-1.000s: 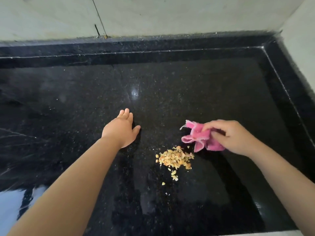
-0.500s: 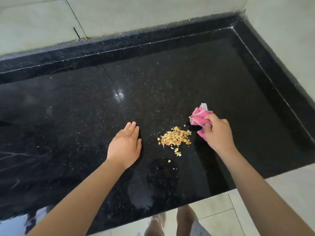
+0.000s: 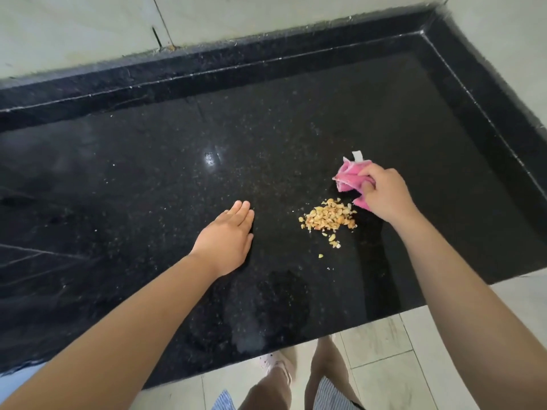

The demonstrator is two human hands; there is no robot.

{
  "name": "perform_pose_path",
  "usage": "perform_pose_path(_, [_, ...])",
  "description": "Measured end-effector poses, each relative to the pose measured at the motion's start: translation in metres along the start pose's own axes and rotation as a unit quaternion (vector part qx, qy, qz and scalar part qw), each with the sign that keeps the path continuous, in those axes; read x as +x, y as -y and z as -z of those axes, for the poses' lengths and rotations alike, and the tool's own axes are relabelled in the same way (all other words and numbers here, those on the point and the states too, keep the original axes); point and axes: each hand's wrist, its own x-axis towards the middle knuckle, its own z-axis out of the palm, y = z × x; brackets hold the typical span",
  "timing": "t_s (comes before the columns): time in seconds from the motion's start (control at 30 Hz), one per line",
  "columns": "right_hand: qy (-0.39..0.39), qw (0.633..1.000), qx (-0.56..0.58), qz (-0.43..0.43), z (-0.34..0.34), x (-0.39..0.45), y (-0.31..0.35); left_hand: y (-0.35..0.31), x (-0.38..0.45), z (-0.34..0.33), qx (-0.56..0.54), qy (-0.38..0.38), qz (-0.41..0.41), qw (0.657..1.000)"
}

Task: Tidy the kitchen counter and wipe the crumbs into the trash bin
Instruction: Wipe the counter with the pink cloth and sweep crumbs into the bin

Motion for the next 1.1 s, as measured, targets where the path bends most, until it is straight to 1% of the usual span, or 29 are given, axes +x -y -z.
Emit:
perform_pose_path(0.1, [0.072, 0.997, 0.026, 0.021, -0.004, -0.007, 0.006, -0.001, 0.000, -0.001, 0.006, 0.001, -0.004, 1.000])
perform_pose_path(0.23, [0.169, 0.984, -0.018, 0.061, -0.002, -0.014, 0.014, 0.000, 0.000, 0.001, 0.020, 0.008, -0.005, 1.000])
perform_pose_path(0.37, [0.232, 0.966, -0.084, 0.078, -0.001, -0.030, 0.004, -0.001, -0.001, 0.002, 0.036, 0.017, -0.006, 0.999])
perform_pose_path(0.53, [0.300, 0.949, -0.071, 0.069, -0.007, -0.069, -0.011, -0.002, -0.003, 0.006, 0.024, 0.026, 0.003, 0.999])
perform_pose_path(0.6, [0.298, 0.952, -0.027, 0.059, -0.008, -0.081, -0.016, -0.004, -0.002, 0.007, 0.024, 0.030, 0.010, 0.999])
perform_pose_path(0.7, [0.265, 0.963, 0.047, 0.032, 0.004, -0.086, -0.012, -0.006, -0.003, 0.009, 0.025, 0.038, 0.013, 0.999])
perform_pose_path(0.77, [0.242, 0.967, 0.073, 0.037, 0.017, -0.077, -0.001, -0.006, -0.002, 0.008, 0.024, 0.046, 0.015, 0.999])
perform_pose_path(0.83, [0.224, 0.971, 0.053, 0.067, 0.026, -0.061, 0.016, -0.005, 0.000, 0.007, 0.035, 0.060, 0.010, 0.998])
perform_pose_path(0.9, [0.212, 0.973, 0.010, 0.093, 0.026, -0.040, 0.033, -0.004, 0.003, 0.004, 0.051, 0.070, -0.004, 0.996])
perform_pose_path(1.0, [0.206, 0.969, -0.062, 0.125, 0.011, -0.008, 0.051, -0.001, 0.002, 0.008, 0.022, 0.076, 0.006, 0.997])
perform_pose_path(1.1, [0.225, 0.958, -0.119, 0.130, -0.010, 0.007, 0.053, -0.002, -0.002, 0.014, -0.016, 0.079, 0.007, 0.997])
